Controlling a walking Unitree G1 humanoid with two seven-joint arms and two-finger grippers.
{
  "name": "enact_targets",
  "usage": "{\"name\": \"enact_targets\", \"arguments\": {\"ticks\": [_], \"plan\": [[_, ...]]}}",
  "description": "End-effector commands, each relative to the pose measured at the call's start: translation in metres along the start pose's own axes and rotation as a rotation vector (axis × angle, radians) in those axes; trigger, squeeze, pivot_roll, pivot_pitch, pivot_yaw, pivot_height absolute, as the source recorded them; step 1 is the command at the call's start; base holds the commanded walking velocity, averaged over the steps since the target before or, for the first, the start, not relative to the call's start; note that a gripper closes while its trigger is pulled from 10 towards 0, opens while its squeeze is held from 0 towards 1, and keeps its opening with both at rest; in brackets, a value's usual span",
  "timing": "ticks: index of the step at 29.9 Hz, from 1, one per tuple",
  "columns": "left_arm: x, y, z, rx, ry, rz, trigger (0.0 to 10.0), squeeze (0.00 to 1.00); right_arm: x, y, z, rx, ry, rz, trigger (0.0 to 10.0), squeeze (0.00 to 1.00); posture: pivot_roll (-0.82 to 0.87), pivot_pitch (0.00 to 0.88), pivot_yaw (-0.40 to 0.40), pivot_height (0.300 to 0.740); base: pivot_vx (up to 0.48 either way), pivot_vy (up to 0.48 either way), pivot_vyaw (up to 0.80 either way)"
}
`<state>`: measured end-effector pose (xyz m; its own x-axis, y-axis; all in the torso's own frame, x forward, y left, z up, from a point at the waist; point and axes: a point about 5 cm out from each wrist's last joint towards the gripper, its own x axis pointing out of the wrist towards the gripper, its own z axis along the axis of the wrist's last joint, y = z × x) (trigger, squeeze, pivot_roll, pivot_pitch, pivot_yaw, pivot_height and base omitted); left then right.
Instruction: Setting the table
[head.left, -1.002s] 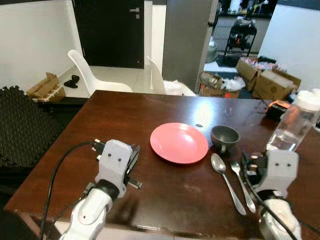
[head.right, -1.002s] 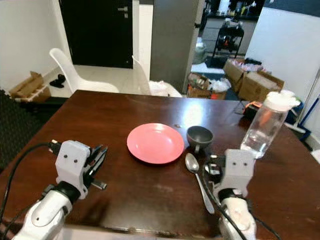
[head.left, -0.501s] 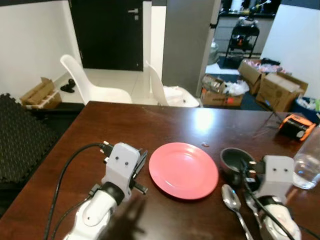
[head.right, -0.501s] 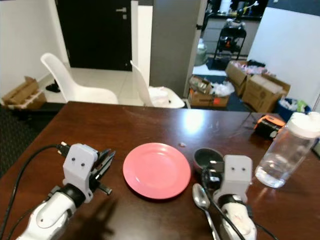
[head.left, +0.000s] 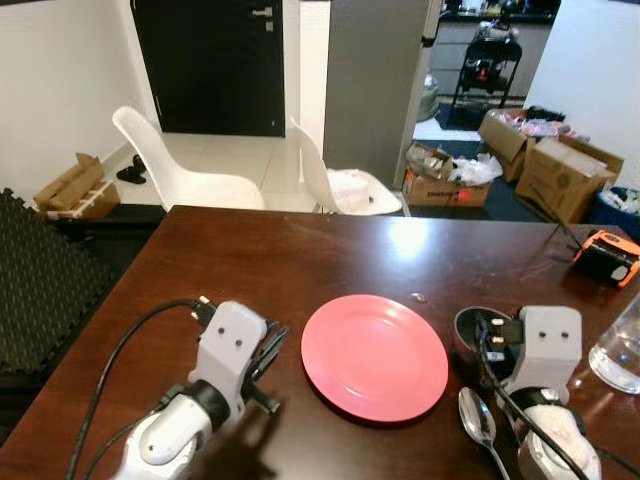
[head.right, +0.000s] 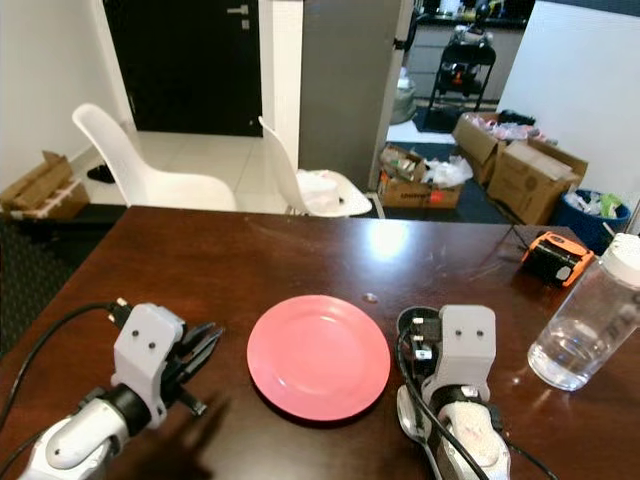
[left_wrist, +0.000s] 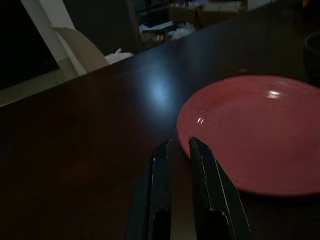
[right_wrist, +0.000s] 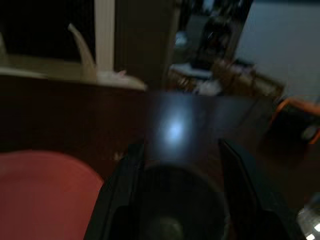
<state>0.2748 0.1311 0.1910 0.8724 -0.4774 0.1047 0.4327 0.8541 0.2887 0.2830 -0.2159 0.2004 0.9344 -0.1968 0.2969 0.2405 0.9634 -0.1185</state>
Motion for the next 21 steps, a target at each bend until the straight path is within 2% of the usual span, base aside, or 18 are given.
{"name": "enact_targets", "arguments": {"ticks": [1,4,7,8,11,17,19,21], "plan": [[-0.003,0.001,-0.007,-0.007,0.029,-0.028,10.0,0.00,-0.005,-0.002,-0.003,-0.003,0.031,-0.055,10.0,0.00,0.00,0.108,0.081,0.740,0.000,0.000,0.00],[-0.003,0.001,-0.008,-0.001,0.032,-0.034,10.0,0.00,-0.007,-0.003,-0.004,0.019,0.045,-0.082,10.0,0.00,0.00,0.109,0.082,0.740,0.000,0.000,0.00],[-0.001,0.005,-0.008,0.011,0.034,-0.042,10.0,0.00,-0.018,-0.005,-0.021,0.074,0.138,-0.228,10.0,0.00,0.00,0.114,0.090,0.740,0.000,0.000,0.00],[-0.001,0.005,-0.008,0.011,0.034,-0.042,10.0,0.00,-0.018,-0.005,-0.021,0.074,0.138,-0.228,10.0,0.00,0.00,0.114,0.090,0.740,0.000,0.000,0.00],[0.001,0.006,-0.007,0.019,0.033,-0.047,10.0,0.00,-0.032,-0.007,-0.042,0.115,0.243,-0.367,10.0,0.00,0.00,0.118,0.099,0.740,0.000,0.000,0.00],[0.001,0.006,-0.007,0.021,0.032,-0.053,10.0,0.00,-0.038,0.008,-0.043,0.137,0.237,-0.300,10.0,0.00,0.00,0.121,0.101,0.740,0.000,0.000,0.00],[0.002,0.007,-0.007,0.019,0.029,-0.051,10.0,0.00,-0.044,0.024,-0.046,0.164,0.237,-0.193,10.0,0.00,0.00,0.122,0.101,0.740,0.000,0.000,0.00],[0.002,0.007,-0.007,0.018,0.029,-0.050,10.0,0.00,-0.046,0.028,-0.047,0.167,0.237,-0.165,10.0,0.00,0.00,0.123,0.101,0.740,0.000,0.000,0.00]]}}
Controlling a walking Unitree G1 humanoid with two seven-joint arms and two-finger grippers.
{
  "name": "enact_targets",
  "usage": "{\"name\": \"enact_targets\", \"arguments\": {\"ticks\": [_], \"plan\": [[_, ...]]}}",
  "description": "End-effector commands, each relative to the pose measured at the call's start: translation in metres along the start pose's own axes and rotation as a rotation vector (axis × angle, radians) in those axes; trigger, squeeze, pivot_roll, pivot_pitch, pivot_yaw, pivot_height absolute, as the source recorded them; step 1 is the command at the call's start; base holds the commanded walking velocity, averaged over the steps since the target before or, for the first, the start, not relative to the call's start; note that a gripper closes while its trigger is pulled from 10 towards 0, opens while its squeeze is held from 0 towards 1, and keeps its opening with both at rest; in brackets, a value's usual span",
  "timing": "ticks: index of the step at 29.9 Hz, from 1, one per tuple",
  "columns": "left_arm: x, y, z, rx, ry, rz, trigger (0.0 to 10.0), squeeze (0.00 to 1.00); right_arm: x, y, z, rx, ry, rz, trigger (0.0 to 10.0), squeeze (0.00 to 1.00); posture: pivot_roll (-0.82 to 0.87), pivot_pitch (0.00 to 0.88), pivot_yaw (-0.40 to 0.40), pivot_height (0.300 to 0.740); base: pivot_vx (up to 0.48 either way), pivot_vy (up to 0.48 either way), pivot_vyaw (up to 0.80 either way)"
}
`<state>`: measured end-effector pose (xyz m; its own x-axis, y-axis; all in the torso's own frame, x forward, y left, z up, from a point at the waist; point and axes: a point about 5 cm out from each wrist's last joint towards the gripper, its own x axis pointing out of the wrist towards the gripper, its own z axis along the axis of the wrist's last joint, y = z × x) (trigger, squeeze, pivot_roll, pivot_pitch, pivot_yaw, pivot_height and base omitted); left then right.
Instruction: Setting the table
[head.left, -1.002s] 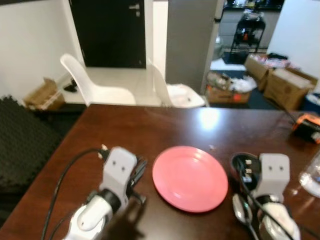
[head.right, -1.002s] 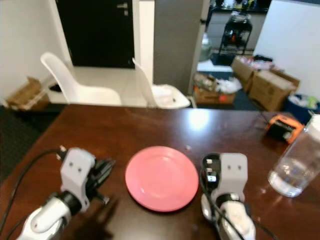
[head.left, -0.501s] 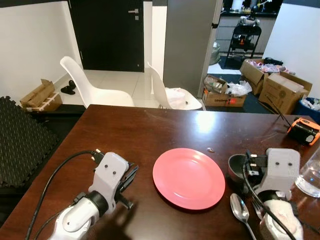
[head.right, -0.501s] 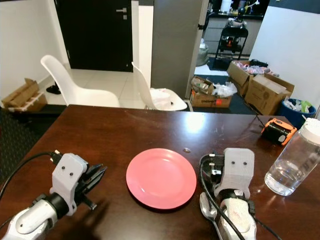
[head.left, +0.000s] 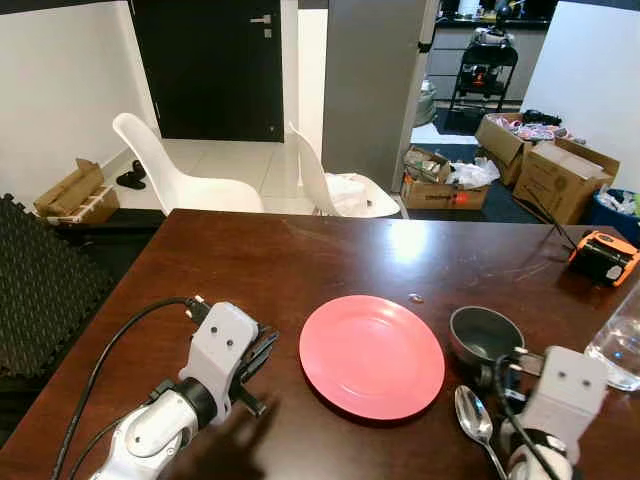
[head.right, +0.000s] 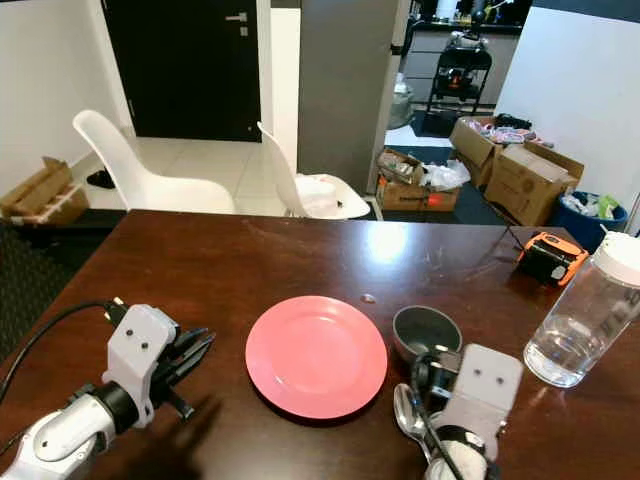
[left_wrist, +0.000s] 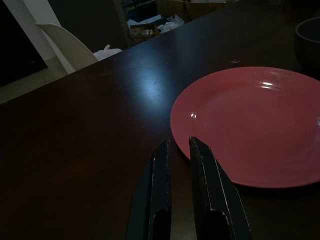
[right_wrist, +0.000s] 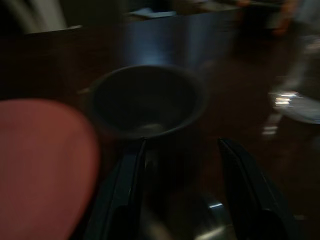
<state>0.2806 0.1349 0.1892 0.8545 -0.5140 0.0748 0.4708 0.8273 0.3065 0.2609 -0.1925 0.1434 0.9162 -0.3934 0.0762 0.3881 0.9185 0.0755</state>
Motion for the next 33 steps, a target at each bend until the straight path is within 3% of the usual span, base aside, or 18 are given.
{"name": "enact_targets", "arguments": {"ticks": [1,7,15,26,33], "plan": [[-0.001,0.001,-0.003,0.003,0.012,-0.001,10.0,0.00,-0.005,0.004,-0.006,-0.004,0.010,0.035,10.0,0.00,0.00,0.123,0.101,0.740,0.000,0.000,0.00],[0.000,0.000,-0.004,0.001,0.011,0.002,10.0,0.00,-0.010,0.010,-0.012,-0.067,-0.017,0.103,10.0,0.00,0.01,0.123,0.102,0.740,0.000,0.000,0.00],[0.001,0.001,-0.003,-0.001,0.006,0.007,10.0,0.00,-0.007,0.002,-0.019,-0.104,0.000,0.066,10.0,0.00,0.01,0.121,0.105,0.740,0.000,0.000,0.00],[0.001,0.002,-0.002,-0.002,0.005,0.016,10.0,0.00,0.016,-0.011,-0.024,-0.120,-0.010,0.043,10.0,0.00,0.03,0.121,0.113,0.740,0.000,0.000,0.00],[0.000,0.004,-0.002,0.002,0.007,0.021,10.0,0.00,0.026,-0.016,-0.028,-0.081,0.012,0.028,10.0,0.00,0.04,0.125,0.124,0.740,0.000,0.000,0.00]]}}
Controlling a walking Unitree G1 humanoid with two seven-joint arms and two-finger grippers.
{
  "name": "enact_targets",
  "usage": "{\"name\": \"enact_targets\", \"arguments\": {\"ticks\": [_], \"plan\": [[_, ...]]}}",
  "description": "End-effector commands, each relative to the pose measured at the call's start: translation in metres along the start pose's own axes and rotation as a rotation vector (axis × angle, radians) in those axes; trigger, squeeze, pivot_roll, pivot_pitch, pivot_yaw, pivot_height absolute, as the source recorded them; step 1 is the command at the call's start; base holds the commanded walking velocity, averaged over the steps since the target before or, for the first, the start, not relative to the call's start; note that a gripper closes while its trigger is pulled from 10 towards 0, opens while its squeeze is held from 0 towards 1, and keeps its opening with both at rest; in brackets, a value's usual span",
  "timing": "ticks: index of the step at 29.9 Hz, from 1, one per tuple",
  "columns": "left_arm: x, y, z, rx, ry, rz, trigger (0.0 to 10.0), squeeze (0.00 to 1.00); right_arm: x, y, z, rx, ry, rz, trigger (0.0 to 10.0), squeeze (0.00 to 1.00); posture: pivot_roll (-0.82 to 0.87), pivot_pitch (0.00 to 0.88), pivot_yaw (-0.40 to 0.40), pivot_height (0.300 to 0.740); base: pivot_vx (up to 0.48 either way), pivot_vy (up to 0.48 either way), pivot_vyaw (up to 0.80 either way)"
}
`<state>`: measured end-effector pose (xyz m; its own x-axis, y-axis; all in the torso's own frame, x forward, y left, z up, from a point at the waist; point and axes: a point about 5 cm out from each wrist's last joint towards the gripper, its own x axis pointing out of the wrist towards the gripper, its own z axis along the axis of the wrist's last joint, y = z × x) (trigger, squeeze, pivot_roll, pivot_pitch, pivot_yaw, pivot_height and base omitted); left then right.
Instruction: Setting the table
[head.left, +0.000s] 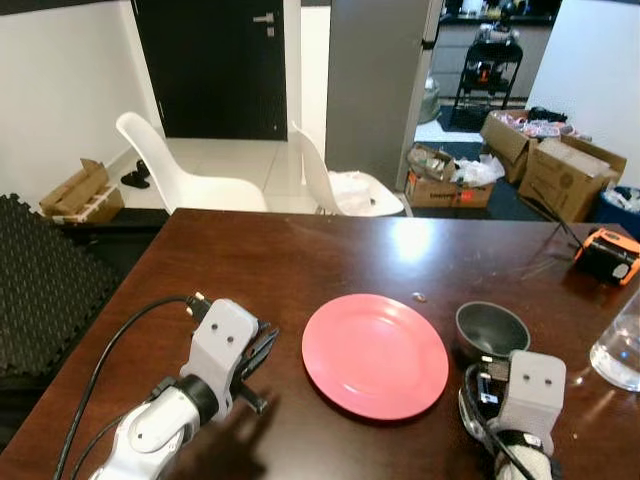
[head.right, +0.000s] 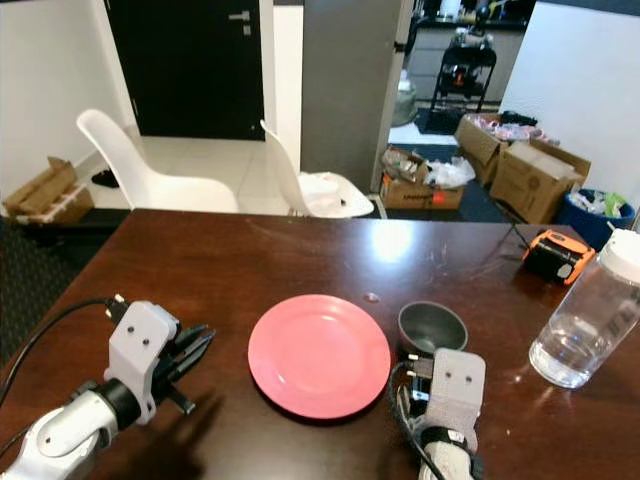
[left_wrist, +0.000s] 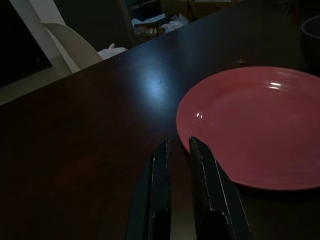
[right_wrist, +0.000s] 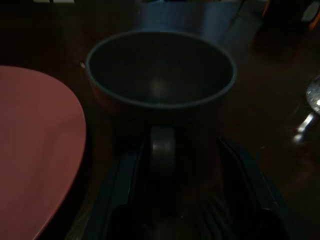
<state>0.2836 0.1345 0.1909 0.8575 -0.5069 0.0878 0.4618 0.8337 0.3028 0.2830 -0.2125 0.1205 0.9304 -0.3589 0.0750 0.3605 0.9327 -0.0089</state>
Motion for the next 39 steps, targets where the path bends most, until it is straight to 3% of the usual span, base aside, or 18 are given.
{"name": "enact_targets", "arguments": {"ticks": [1,2,3,4,5,21,26,27,31,34,37,39], "plan": [[-0.003,0.003,-0.003,0.006,0.018,0.011,10.0,0.00,0.000,-0.004,-0.004,0.004,0.009,-0.008,10.0,0.00,0.04,0.126,0.124,0.740,0.000,0.000,0.00],[-0.004,0.003,-0.003,0.006,0.018,0.011,10.0,0.00,0.000,-0.003,-0.004,0.009,0.009,-0.009,9.2,0.00,0.04,0.126,0.124,0.740,0.000,0.000,0.00],[-0.004,0.003,-0.003,0.006,0.018,0.011,10.0,0.00,0.000,-0.003,-0.004,0.009,0.009,-0.009,9.2,0.00,0.04,0.126,0.124,0.740,0.000,0.000,0.00],[-0.004,0.003,-0.002,0.006,0.018,0.012,10.0,0.00,0.000,-0.004,-0.004,0.012,0.010,-0.008,4.0,0.00,0.04,0.126,0.124,0.740,0.000,0.000,0.00],[-0.003,0.003,-0.002,0.006,0.018,0.012,10.0,0.00,-0.001,-0.004,-0.005,0.015,0.007,-0.007,0.0,0.00,0.04,0.126,0.124,0.740,0.000,0.000,0.00],[-0.001,0.001,-0.003,-0.001,0.017,0.018,10.0,0.00,0.001,-0.007,-0.003,0.027,-0.028,-0.006,0.0,0.00,0.03,0.121,0.116,0.740,0.000,0.000,0.00],[-0.001,0.002,-0.006,-0.003,0.023,0.044,10.0,0.00,0.008,-0.004,0.029,0.023,-0.161,-0.001,0.0,0.00,0.03,0.118,0.113,0.740,0.000,0.000,0.00],[0.000,0.003,-0.007,-0.007,0.027,0.067,10.0,0.00,0.009,0.001,0.046,0.028,-0.227,0.036,9.6,0.00,0.02,0.114,0.110,0.740,0.000,0.000,0.00],[0.001,0.005,-0.009,-0.063,0.031,0.113,10.0,0.00,0.005,0.023,0.091,0.031,-0.390,0.191,10.0,0.00,0.02,0.108,0.101,0.740,0.000,0.000,0.00],[0.001,0.006,-0.008,-0.098,0.027,0.127,10.0,0.00,-0.001,0.032,0.104,0.003,-0.439,0.250,10.0,0.00,0.01,0.105,0.098,0.740,0.000,0.000,0.00],[-0.001,0.011,-0.008,-0.132,0.023,0.150,10.0,0.00,-0.006,0.042,0.103,0.013,-0.414,0.343,10.0,0.00,0.01,0.102,0.098,0.740,0.000,0.000,0.00],[-0.005,0.017,-0.009,-0.158,0.027,0.179,10.0,0.00,-0.013,0.051,0.088,0.085,-0.313,0.457,10.0,0.00,0.01,0.098,0.093,0.740,0.000,0.000,0.00]]}}
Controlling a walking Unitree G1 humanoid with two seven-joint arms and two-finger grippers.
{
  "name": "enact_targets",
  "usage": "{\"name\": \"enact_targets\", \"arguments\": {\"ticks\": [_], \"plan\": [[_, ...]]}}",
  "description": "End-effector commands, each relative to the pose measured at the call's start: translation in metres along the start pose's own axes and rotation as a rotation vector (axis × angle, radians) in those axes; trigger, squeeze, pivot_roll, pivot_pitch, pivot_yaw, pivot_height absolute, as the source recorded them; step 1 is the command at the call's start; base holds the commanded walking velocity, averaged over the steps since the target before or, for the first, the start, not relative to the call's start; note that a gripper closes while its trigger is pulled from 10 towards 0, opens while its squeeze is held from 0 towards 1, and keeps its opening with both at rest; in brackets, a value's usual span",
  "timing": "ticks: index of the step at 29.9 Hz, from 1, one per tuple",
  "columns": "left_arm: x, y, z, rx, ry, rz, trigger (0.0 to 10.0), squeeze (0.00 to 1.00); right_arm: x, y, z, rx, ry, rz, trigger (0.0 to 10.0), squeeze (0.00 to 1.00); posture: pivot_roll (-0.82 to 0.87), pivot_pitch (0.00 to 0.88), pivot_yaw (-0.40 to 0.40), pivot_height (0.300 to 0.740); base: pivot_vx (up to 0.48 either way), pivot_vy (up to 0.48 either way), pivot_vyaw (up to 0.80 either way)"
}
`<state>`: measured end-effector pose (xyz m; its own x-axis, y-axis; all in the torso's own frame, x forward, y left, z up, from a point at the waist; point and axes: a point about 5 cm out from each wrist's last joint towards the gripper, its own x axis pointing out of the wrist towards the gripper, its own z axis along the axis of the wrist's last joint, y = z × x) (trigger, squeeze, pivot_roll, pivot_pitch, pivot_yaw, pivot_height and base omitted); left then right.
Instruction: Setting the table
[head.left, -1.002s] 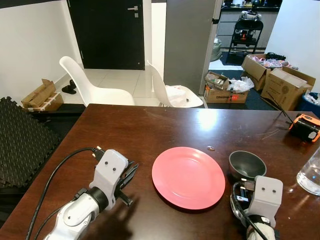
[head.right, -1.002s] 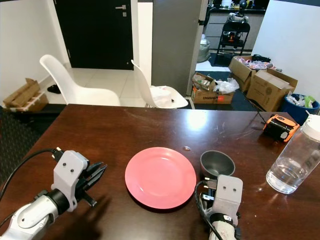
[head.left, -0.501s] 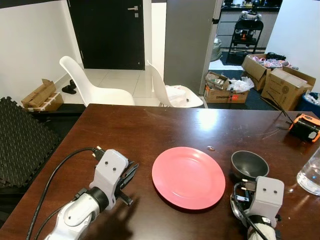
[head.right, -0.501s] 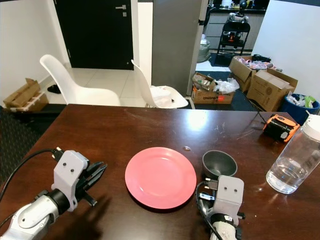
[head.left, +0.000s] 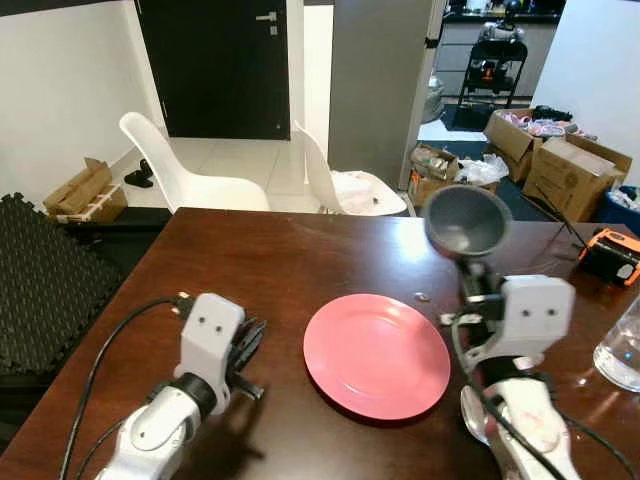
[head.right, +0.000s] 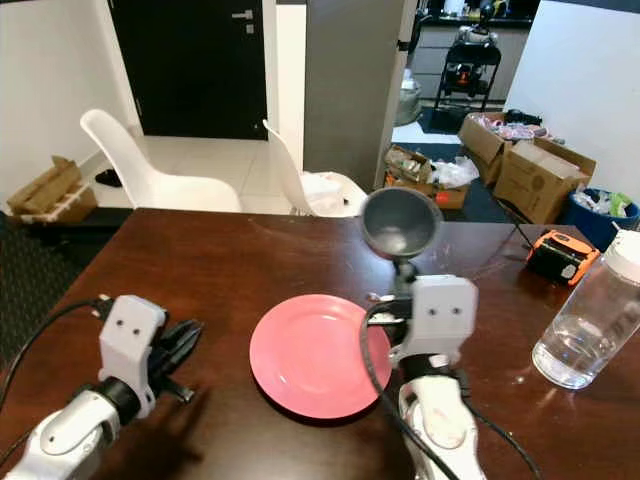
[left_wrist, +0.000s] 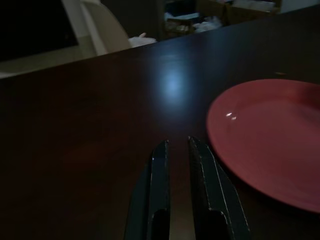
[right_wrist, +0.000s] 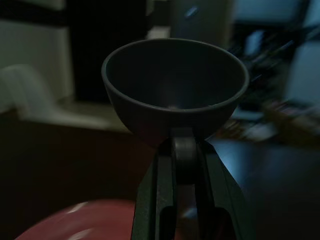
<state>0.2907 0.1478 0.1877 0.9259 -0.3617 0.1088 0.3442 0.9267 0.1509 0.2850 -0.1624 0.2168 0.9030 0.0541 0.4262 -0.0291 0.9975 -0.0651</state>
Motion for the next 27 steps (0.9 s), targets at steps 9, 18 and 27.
{"name": "enact_targets", "arguments": {"ticks": [9,18,27], "plan": [[-0.034,0.037,-0.001,-0.056,0.054,0.014,10.0,0.00,-0.037,0.025,-0.025,0.196,0.241,0.330,10.0,0.00,0.01,0.088,0.083,0.740,0.000,0.000,0.00],[-0.082,0.041,-0.003,-0.026,0.148,-0.192,10.0,0.00,-0.086,0.019,-0.006,0.051,0.362,0.773,10.0,0.00,0.00,0.097,0.076,0.740,0.000,0.000,0.00],[-0.053,0.015,-0.002,-0.165,0.053,-0.143,10.0,0.00,-0.065,0.022,0.003,0.090,0.273,0.723,10.0,0.00,-0.01,0.091,0.075,0.740,0.000,0.000,0.00]]}}
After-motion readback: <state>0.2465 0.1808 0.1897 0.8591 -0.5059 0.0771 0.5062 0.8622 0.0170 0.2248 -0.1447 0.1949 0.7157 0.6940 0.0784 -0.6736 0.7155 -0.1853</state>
